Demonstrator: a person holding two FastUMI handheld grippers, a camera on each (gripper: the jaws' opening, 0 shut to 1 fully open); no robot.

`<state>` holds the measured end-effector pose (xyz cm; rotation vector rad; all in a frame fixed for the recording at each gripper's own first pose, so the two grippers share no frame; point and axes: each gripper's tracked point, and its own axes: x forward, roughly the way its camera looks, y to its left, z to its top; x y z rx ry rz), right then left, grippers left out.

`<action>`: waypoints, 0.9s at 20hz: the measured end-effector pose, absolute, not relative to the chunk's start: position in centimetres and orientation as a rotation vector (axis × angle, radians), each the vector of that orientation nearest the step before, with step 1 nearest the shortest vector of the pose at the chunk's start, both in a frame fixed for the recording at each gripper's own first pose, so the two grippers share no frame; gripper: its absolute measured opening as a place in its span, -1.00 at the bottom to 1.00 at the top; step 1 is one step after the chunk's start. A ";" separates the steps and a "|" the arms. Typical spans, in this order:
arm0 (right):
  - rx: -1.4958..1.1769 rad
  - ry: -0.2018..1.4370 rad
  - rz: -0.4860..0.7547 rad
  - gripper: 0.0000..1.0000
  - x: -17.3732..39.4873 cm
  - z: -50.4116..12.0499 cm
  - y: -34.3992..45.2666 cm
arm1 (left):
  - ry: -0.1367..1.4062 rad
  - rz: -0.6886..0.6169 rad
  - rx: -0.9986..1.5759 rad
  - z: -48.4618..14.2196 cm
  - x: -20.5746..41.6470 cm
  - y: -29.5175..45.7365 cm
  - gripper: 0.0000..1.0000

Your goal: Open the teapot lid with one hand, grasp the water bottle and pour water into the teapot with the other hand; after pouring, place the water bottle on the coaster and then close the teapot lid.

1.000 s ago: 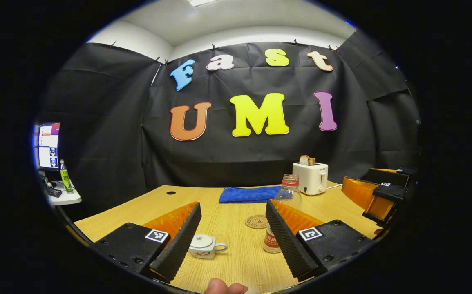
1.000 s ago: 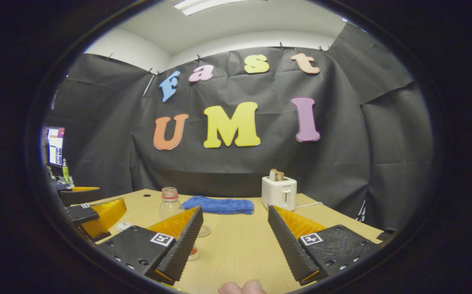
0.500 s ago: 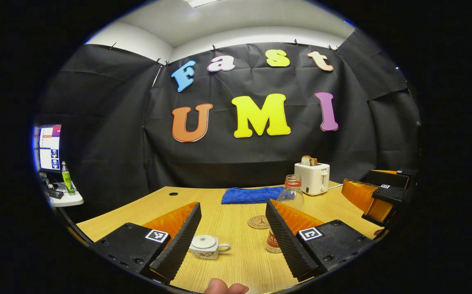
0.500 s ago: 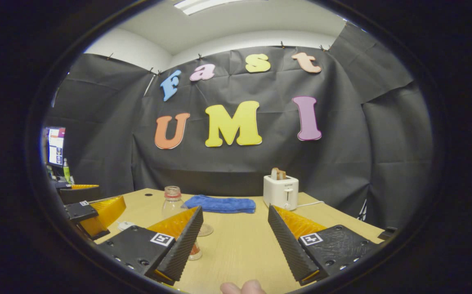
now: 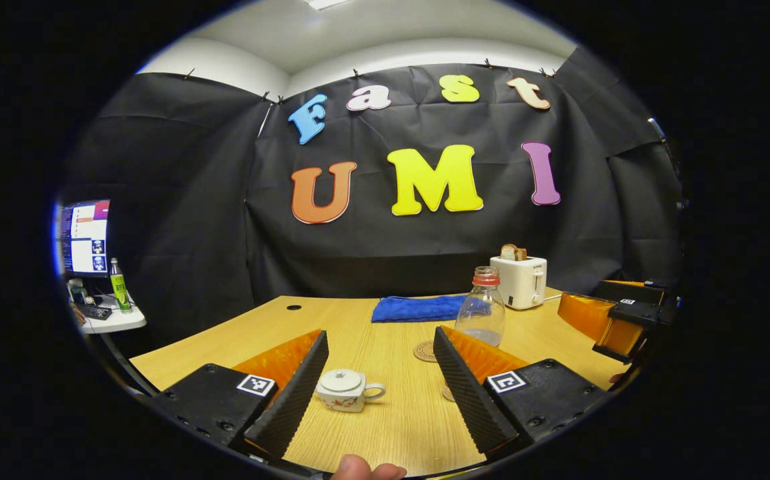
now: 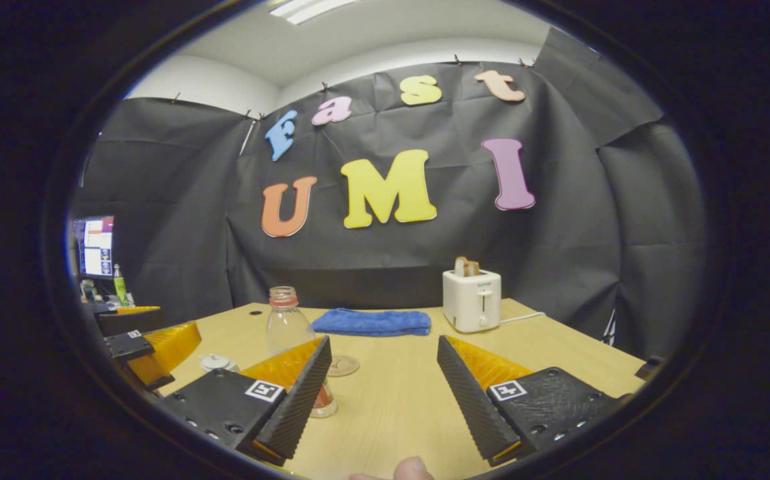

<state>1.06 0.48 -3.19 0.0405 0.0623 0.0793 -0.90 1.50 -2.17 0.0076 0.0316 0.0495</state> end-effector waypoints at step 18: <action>-0.030 0.093 0.064 0.91 3.2 -5.0 -0.3 | 0.355 0.003 -0.019 -11.8 5.3 6.7 0.32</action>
